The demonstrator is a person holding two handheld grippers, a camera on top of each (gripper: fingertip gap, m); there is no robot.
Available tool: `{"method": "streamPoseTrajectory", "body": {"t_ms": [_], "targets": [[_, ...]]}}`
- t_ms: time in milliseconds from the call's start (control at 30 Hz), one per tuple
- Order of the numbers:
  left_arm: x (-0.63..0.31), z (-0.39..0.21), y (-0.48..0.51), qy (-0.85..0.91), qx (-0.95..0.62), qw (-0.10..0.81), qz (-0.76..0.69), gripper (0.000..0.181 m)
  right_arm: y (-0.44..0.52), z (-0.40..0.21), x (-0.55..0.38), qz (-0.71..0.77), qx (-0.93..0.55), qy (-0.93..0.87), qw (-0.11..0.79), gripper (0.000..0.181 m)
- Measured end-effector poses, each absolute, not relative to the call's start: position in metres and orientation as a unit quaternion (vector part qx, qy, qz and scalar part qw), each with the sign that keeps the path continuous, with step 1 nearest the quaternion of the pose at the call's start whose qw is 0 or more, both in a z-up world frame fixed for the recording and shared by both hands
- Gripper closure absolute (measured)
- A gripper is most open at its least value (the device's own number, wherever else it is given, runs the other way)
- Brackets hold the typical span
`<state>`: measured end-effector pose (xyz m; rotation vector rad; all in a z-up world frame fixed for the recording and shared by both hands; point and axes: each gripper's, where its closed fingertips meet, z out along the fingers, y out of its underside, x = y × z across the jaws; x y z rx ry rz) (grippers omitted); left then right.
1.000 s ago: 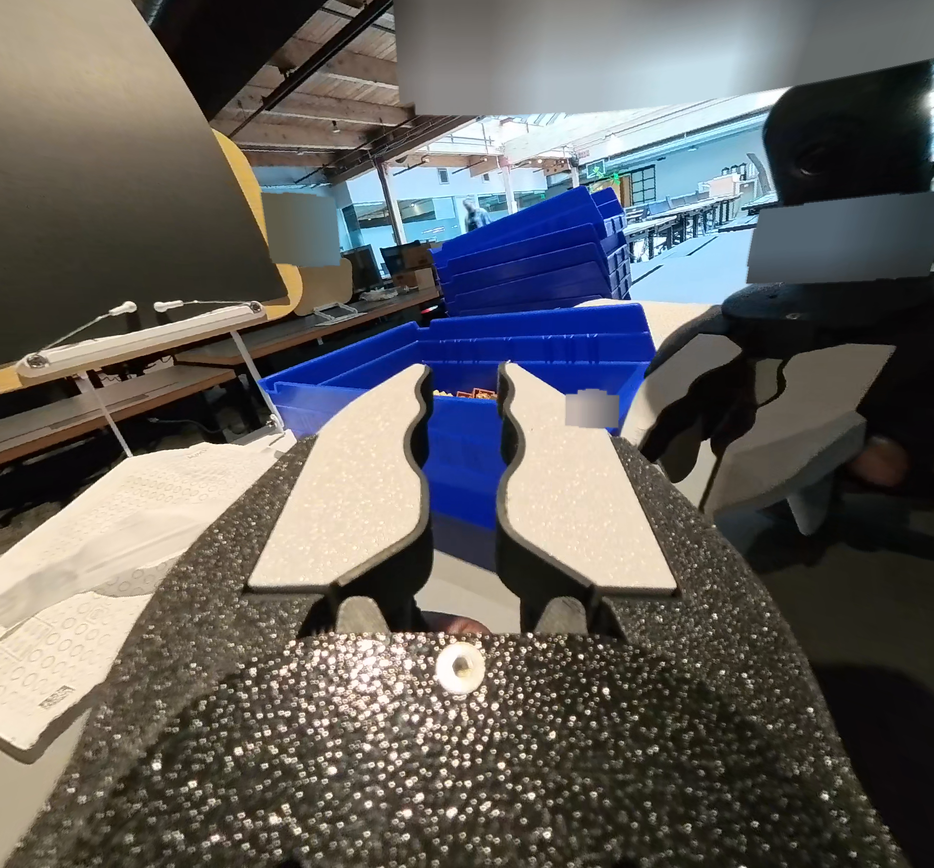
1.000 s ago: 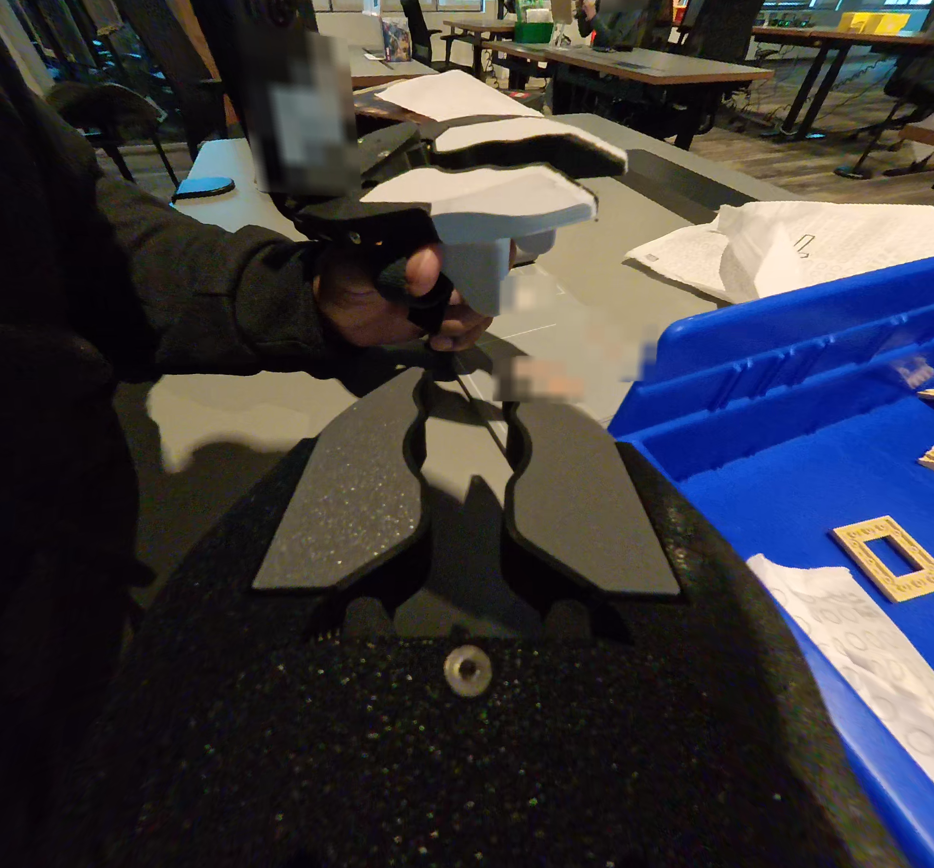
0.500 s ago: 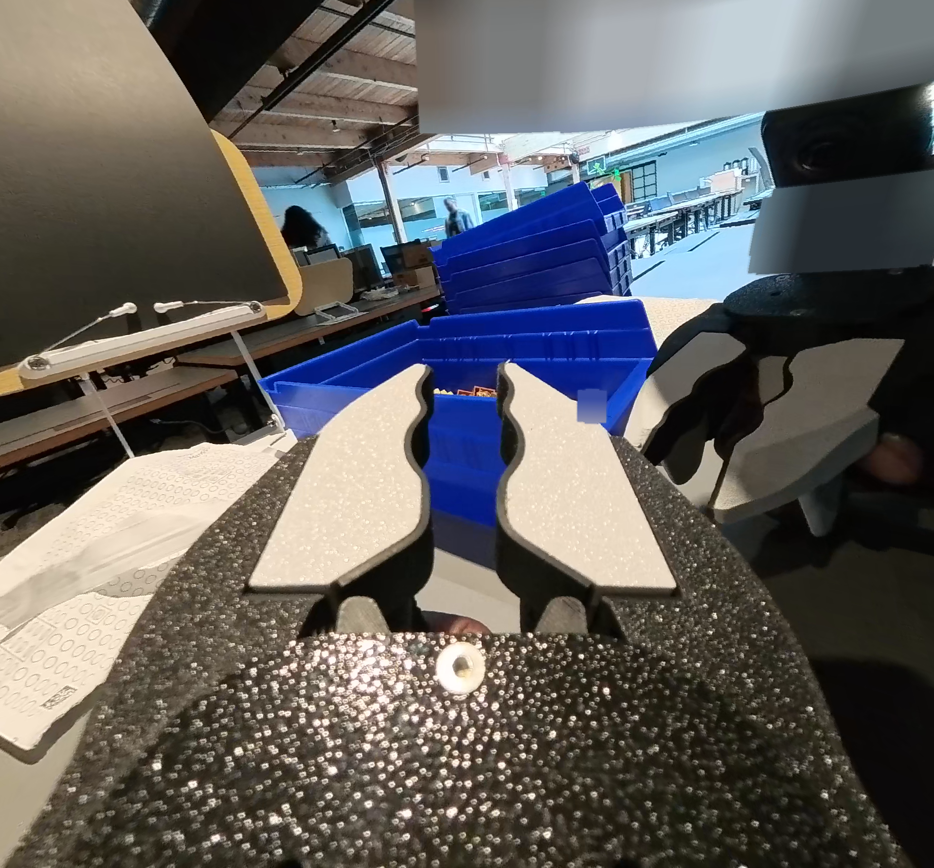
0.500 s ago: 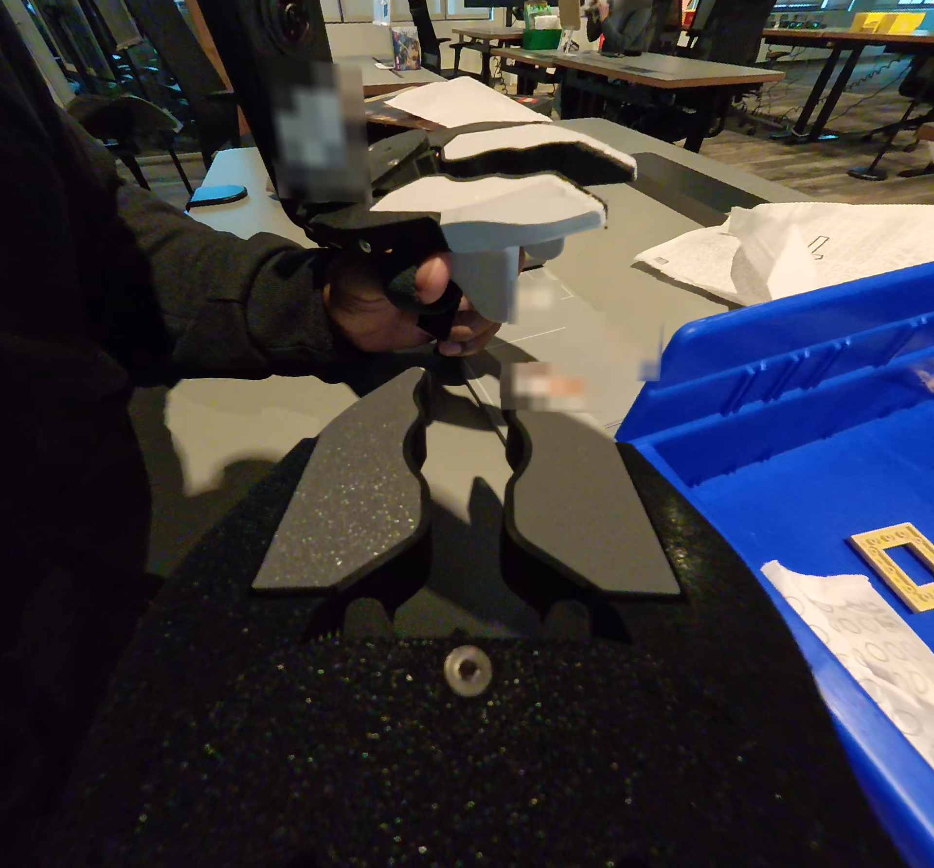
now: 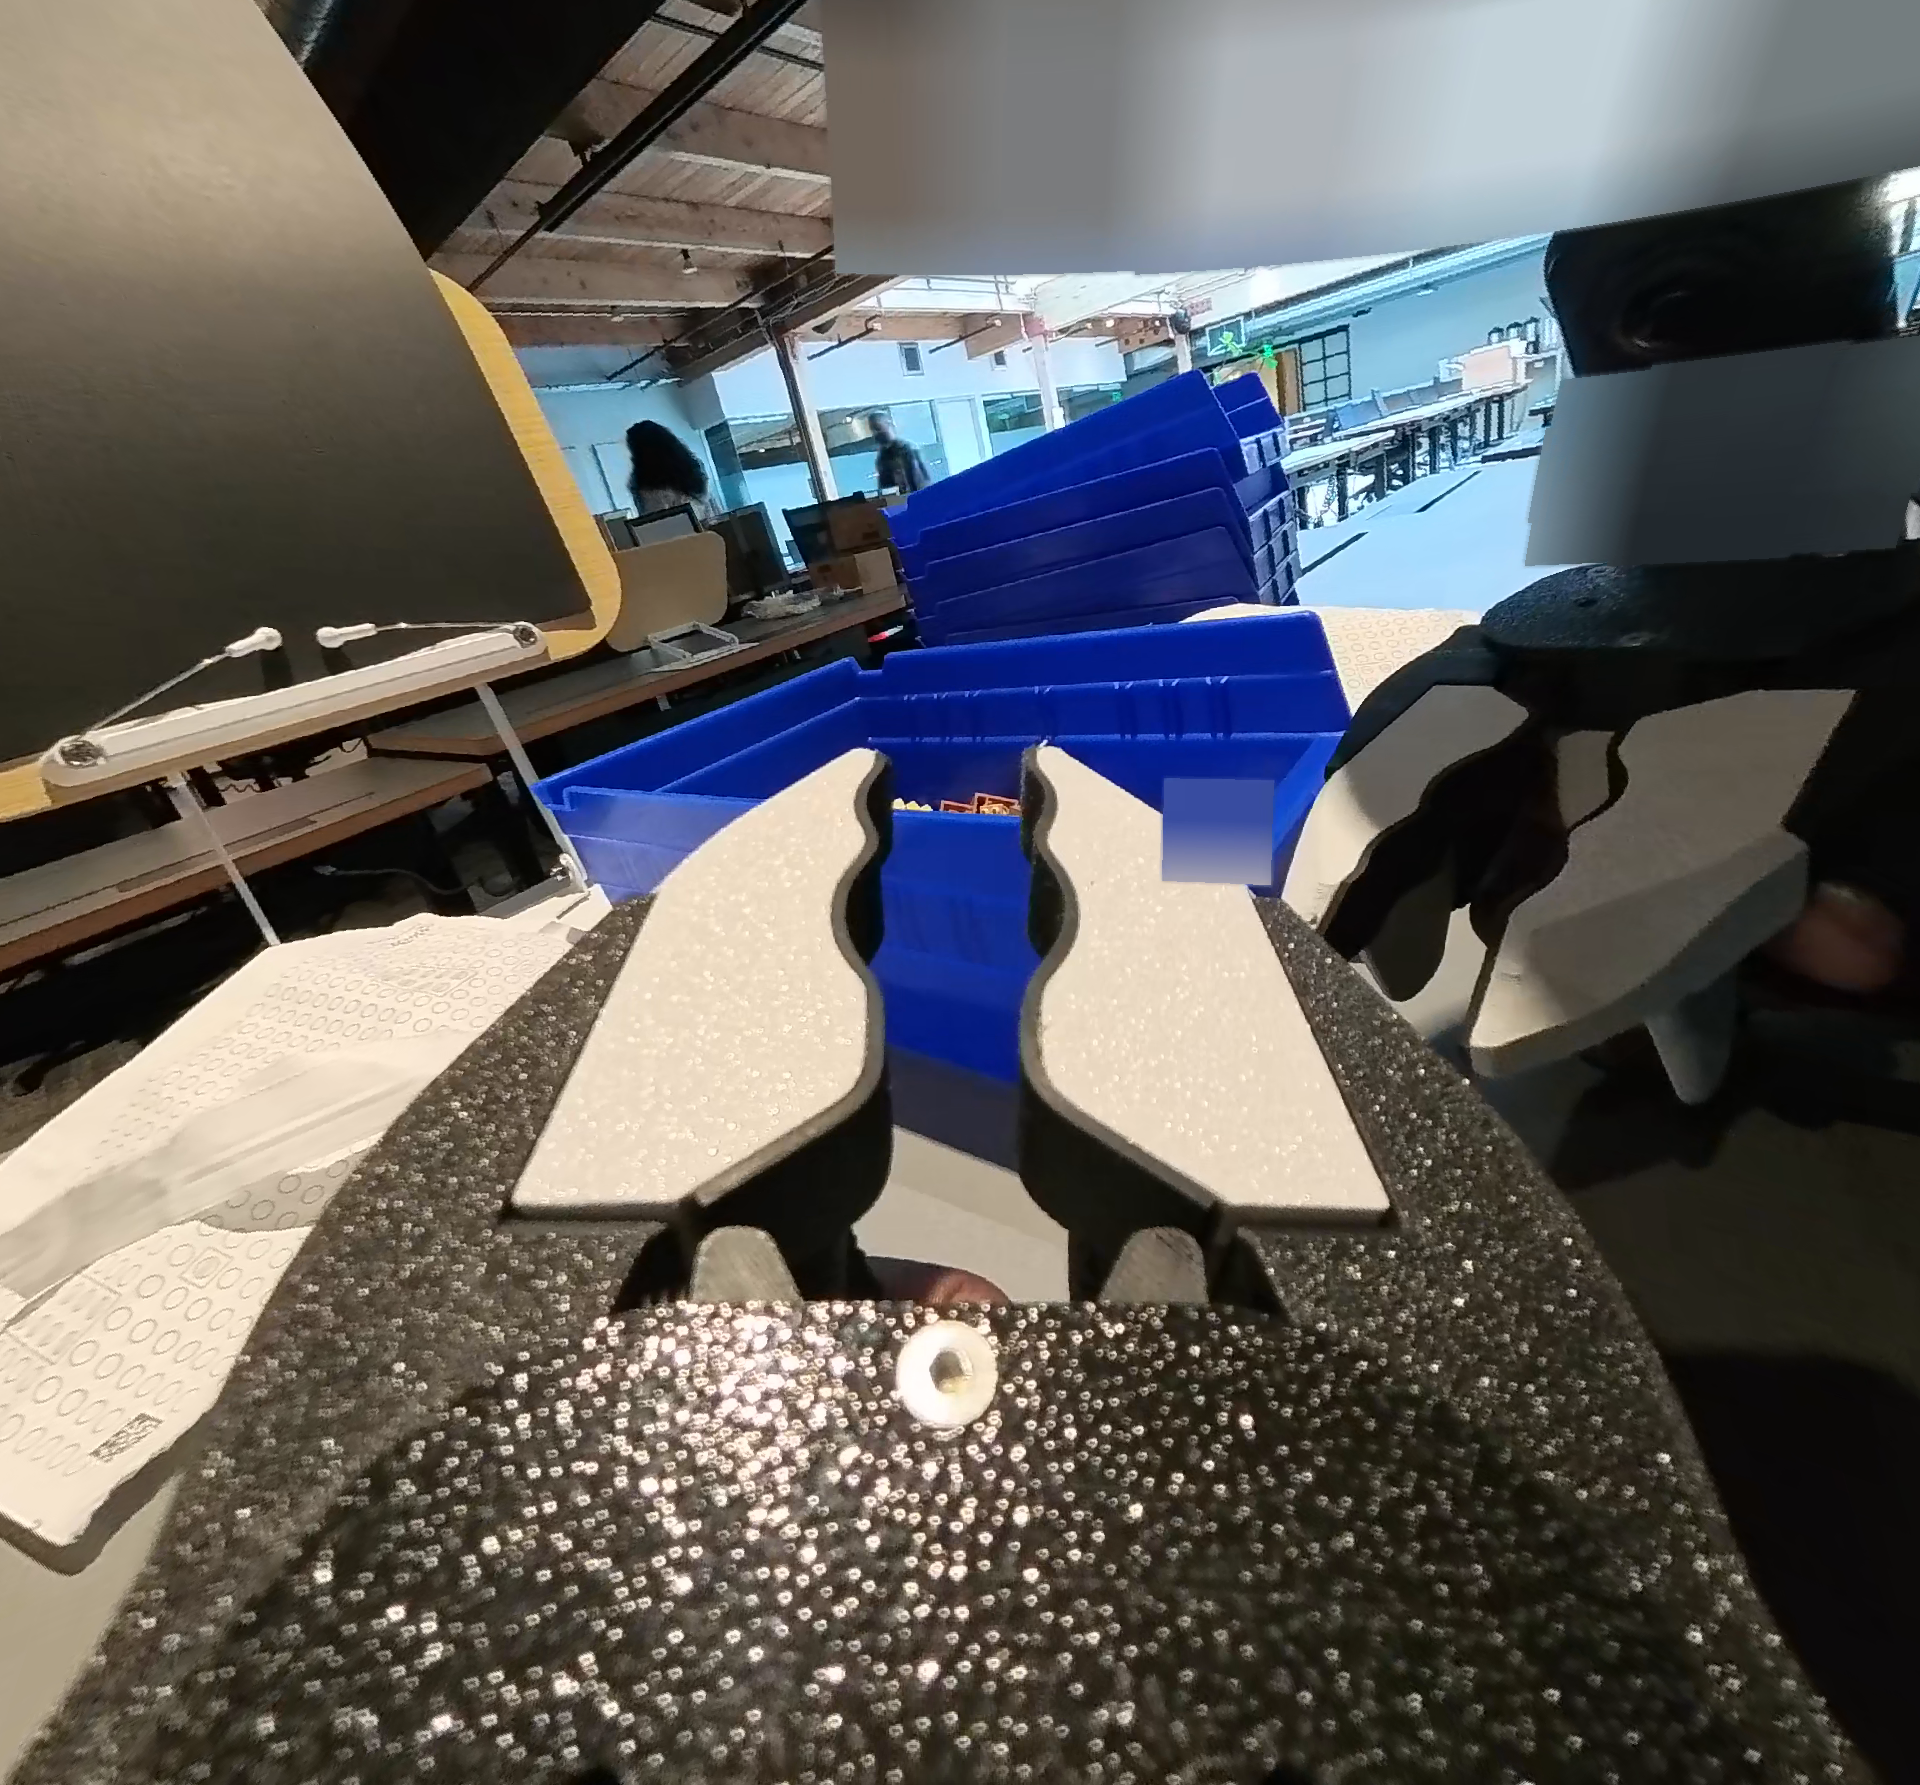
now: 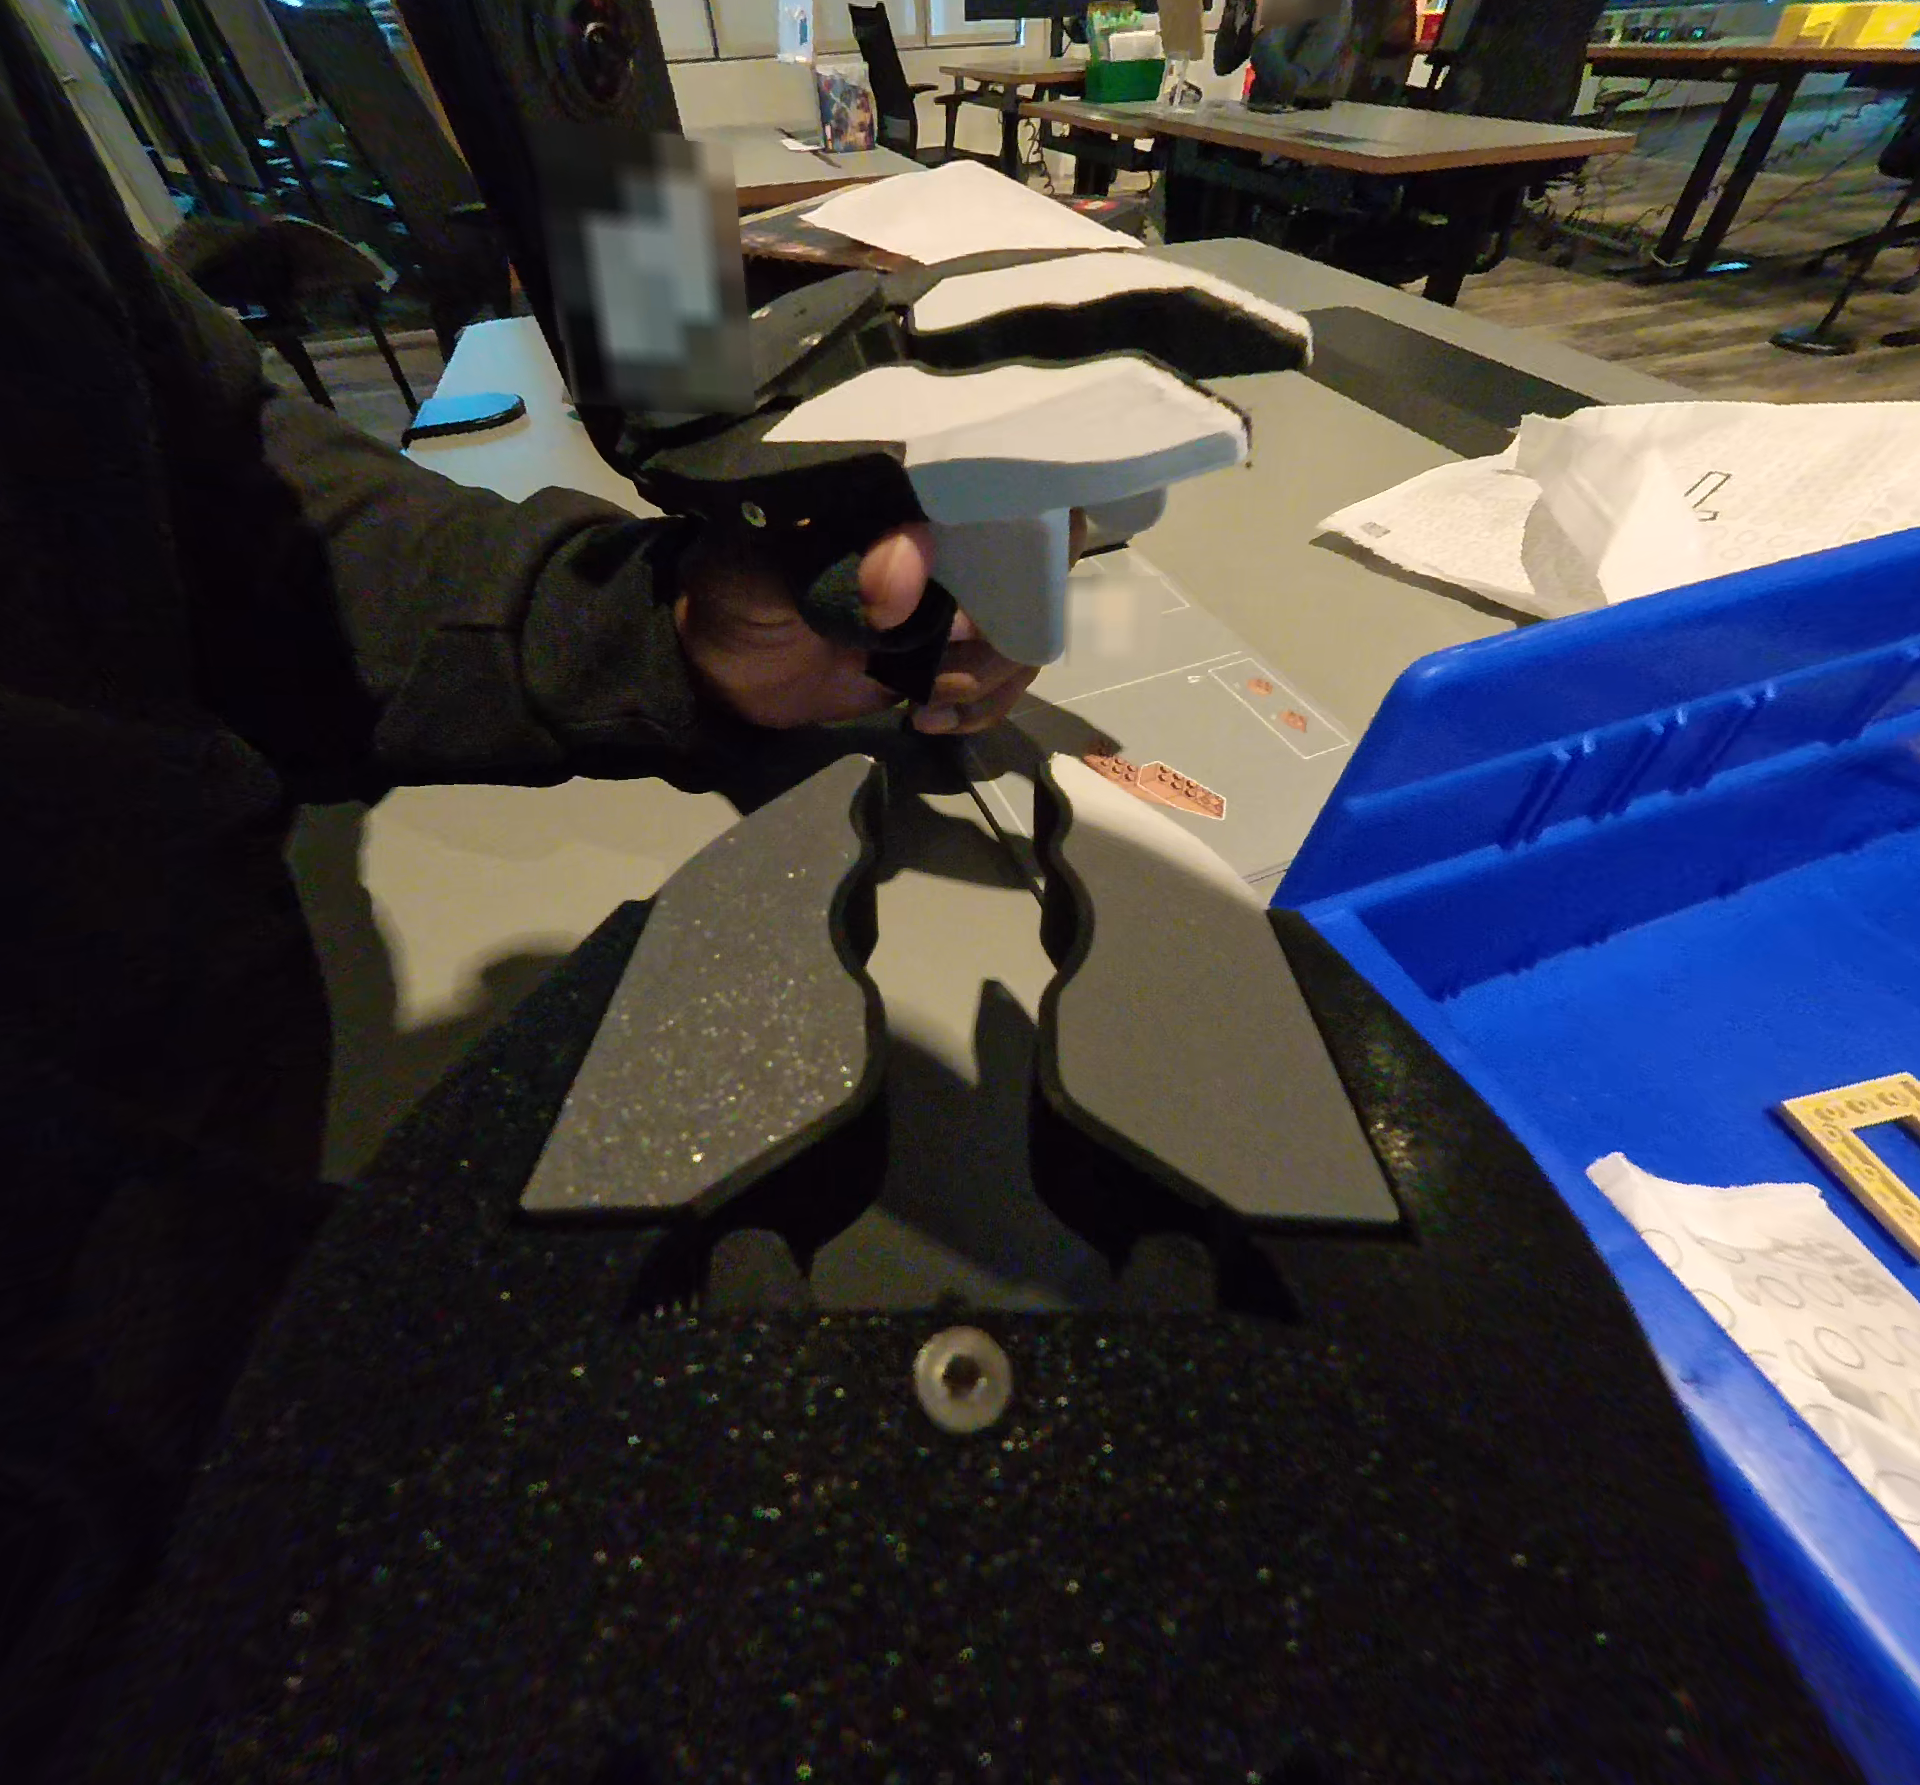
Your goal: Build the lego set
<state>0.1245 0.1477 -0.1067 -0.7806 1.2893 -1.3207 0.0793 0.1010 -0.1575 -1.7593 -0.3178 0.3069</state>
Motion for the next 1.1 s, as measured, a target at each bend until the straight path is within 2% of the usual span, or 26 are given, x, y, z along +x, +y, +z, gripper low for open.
{"method": "streamPoseTrajectory", "body": {"t_ms": [733,867,967,1100], "targets": [[0.124,-0.106,0.148,0.542,-0.329,0.54,-0.554,0.159,0.101,-0.158,0.078,0.138,-0.763,-0.139,0.616,0.155],[0.133,-0.076,0.164,0.535,-0.334,0.546,-0.55,0.16,0.102,-0.156,0.078,0.144,-0.758,-0.139,0.621,0.156],[0.166,-0.04,0.165,0.62,-0.327,0.489,-0.518,0.16,0.102,-0.155,0.079,0.145,-0.756,-0.136,0.624,0.156],[0.234,-0.023,0.136,0.785,-0.279,0.345,-0.432,0.155,0.1,-0.153,0.078,0.15,-0.753,-0.132,0.626,0.156]]}}
